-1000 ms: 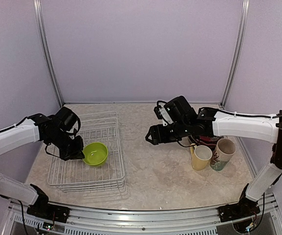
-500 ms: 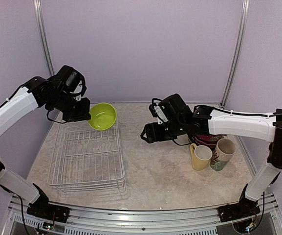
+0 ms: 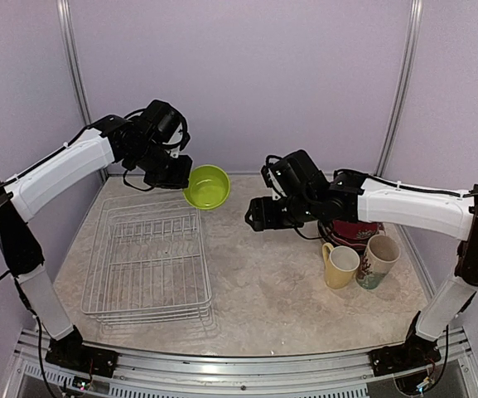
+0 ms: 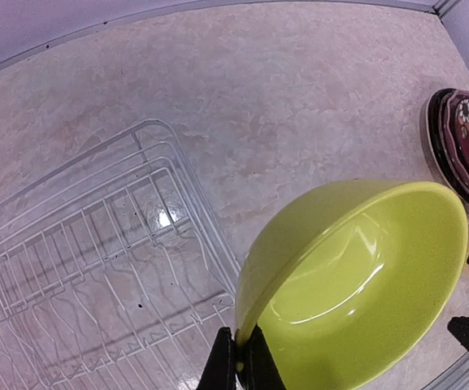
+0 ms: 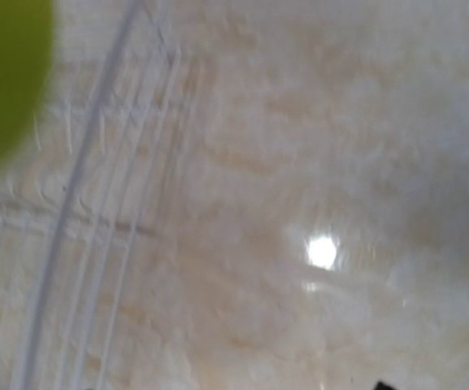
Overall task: Unload the mixed dishes from the dish rack
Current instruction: Pass from the left arm to the right
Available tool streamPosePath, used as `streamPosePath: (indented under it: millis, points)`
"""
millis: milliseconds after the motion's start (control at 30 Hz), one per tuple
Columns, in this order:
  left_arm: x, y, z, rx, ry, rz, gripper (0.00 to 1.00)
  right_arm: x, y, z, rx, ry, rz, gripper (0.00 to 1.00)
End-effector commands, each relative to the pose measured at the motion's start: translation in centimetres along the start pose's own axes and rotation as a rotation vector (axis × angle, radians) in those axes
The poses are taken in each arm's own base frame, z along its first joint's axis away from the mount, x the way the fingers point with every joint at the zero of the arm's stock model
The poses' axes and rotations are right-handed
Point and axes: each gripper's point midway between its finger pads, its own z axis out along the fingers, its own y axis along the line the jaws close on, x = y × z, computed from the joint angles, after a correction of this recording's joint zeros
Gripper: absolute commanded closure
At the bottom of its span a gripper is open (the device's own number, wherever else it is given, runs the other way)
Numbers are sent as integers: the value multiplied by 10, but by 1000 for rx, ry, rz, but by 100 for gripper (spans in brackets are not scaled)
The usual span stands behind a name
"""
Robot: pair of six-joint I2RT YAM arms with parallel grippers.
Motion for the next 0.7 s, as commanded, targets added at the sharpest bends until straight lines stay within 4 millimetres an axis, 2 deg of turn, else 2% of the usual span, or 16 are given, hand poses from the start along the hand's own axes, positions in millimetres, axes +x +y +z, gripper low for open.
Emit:
streamPosePath:
  millis: [0, 167, 300, 500, 667]
  points:
    - [9, -7, 10, 40, 0, -5, 100, -39, 16, -21, -11, -113, 3, 30]
    - [21, -7, 18, 43, 25, 4, 100, -63, 34, -11, -27, -134, -33, 30]
    - [26, -5, 24, 27, 45, 13, 100, -73, 45, 8, -19, -107, -45, 31]
    - [33, -4, 25, 14, 52, 23, 100, -68, 43, 40, 41, -52, -66, 35]
    - [36, -7, 25, 13, 60, 35, 100, -63, 40, 56, 73, -22, -79, 45]
